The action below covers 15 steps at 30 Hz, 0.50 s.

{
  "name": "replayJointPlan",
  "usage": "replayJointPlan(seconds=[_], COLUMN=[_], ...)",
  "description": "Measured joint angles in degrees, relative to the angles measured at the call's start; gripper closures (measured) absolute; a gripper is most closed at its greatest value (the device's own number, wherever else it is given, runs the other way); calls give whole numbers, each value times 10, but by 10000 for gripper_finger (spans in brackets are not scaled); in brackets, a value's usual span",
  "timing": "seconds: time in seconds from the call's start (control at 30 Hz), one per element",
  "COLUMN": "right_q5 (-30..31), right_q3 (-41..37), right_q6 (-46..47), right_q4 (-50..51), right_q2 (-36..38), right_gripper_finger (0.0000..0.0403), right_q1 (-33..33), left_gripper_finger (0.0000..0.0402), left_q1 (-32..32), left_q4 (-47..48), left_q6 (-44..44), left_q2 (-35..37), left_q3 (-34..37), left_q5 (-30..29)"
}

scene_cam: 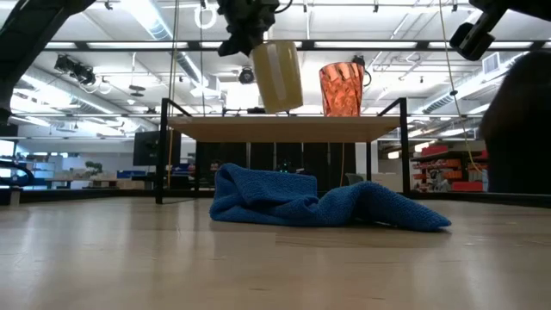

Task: Stack small to large cups/mugs on shelf
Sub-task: Put the yellow mug on the shelf

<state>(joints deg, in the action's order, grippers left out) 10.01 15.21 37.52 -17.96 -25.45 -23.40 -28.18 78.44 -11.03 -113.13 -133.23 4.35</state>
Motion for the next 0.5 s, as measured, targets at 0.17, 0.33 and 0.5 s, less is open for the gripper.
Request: replayJointPlan(seconds=[0.17, 0.33, 0.5], right_q5=[0, 0, 0], right_q3=[0, 0, 0], right_q6=[0, 0, -1], right_q4=[0, 1, 2], right_q2=[0, 0, 0], right_gripper_finger=[386, 386, 386], right_q1=[0, 0, 0], left_gripper_finger=[385, 385, 385], left_q1=[1, 4, 3], left_q4=[-6, -4, -7], left_q6=[-3, -3, -3], left_q2=[-13, -23, -22], left_q3=[-1, 0, 0], left_q5=[0, -2, -2])
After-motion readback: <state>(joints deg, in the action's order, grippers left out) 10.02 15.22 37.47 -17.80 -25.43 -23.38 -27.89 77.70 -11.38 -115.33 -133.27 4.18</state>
